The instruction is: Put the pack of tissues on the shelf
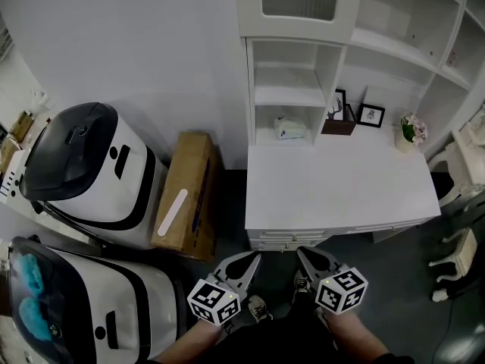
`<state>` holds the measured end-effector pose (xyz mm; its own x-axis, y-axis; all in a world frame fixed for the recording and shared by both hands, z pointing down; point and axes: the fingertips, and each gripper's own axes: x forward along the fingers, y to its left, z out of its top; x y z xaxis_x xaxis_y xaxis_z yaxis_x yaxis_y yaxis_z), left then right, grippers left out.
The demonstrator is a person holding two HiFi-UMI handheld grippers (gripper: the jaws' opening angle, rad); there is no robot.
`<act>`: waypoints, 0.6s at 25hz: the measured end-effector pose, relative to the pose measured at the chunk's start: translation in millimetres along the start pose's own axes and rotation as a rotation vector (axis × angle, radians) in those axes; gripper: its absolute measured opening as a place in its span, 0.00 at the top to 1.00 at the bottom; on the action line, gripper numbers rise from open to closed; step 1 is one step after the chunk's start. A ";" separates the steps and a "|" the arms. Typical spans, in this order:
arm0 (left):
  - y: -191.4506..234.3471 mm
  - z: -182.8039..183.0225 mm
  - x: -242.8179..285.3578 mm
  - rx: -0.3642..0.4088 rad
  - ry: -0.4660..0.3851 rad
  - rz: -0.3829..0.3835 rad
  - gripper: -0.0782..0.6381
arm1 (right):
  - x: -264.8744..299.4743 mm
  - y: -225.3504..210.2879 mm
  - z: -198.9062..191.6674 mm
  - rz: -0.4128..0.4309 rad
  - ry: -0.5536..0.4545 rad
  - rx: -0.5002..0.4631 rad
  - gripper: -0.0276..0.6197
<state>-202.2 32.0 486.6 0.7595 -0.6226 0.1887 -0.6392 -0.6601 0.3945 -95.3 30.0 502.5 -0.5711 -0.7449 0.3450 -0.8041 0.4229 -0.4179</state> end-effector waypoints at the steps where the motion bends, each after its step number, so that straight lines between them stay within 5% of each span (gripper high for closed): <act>1: -0.2 0.9 -0.8 0.001 -0.002 0.001 0.88 | 0.3 0.9 0.7 0.002 0.001 -0.002 0.95; 15: -8.1 1.0 -2.7 0.005 -0.014 0.001 0.88 | -3.4 0.9 4.0 0.005 -0.001 -0.013 0.95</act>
<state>-199.2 38.6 482.0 0.7570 -0.6291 0.1765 -0.6407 -0.6617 0.3894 -93.4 30.8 497.6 -0.5747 -0.7435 0.3421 -0.8035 0.4331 -0.4086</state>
